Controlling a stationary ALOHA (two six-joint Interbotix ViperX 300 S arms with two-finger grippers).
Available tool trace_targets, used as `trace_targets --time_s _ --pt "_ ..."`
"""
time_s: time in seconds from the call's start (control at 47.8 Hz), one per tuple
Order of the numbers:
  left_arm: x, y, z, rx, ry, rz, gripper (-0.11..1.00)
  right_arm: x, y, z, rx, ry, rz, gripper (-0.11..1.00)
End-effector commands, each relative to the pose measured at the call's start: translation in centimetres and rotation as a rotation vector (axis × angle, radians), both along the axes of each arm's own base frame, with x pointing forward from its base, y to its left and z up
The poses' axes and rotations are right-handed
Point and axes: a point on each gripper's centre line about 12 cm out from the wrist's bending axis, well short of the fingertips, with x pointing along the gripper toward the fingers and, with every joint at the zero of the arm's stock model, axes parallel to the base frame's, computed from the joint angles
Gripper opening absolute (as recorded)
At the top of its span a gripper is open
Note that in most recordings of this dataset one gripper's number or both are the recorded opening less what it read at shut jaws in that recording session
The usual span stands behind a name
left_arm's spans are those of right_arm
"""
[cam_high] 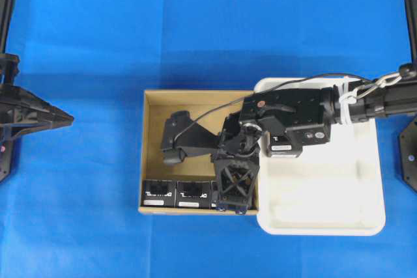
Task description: Pick the box from inside the cardboard box.
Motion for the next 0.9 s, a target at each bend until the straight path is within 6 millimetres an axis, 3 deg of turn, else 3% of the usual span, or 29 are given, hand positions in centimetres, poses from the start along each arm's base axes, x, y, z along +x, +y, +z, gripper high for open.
trace_targets --time_s 0.0,0.879 --pt "0.3 0.1 0.9 0.0 -0.02 0.003 -0.06 -0.1 0.2 -0.5 0.004 0.011 0.0 0.95" --pt "0.1 0.0 1.1 -0.001 -0.029 0.0 -0.06 -1.2 -4.5 -1.1 -0.054 0.023 -0.073 0.94"
